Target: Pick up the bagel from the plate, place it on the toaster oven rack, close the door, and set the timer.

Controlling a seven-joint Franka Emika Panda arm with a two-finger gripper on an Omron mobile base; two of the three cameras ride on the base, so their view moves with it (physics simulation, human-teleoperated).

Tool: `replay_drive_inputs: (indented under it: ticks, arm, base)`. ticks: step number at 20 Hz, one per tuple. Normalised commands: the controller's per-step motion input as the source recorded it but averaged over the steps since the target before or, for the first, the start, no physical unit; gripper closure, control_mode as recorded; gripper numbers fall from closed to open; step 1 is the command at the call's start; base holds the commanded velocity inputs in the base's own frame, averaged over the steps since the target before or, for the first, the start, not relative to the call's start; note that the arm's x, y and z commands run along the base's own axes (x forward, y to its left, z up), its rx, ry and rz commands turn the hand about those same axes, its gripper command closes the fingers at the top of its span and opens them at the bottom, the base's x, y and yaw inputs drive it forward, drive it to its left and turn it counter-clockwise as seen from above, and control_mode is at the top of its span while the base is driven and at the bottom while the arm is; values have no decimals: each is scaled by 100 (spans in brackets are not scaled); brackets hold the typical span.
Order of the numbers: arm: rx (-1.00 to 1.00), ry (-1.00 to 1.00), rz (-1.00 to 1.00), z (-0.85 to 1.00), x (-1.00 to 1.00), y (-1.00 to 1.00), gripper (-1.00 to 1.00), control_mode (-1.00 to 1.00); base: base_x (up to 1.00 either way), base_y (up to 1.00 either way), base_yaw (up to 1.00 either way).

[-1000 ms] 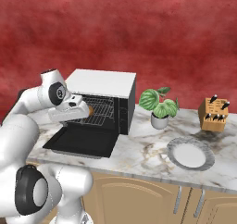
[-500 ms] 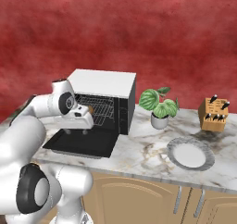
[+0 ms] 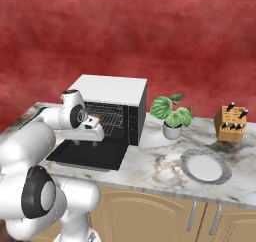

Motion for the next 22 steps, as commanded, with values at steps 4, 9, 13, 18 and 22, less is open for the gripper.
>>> replay_drive_inputs:
  ticks: [4,9,13,18,22]
  arm:
    - [3,-2,0,-8,58,0,-100,-100]
    - [3,-3,0,0,67,0,-100,-100]
    - [2,-1,0,0,69,0,-100,-100]
    - [1,-1,0,0,69,3,-100,-100]
    - [0,-7,0,4,43,9,-100,-100]
  base:
    - [0,0,0]
    - [0,0,0]
    - [0,0,0]
    - [0,0,0]
    - [0,0,0]
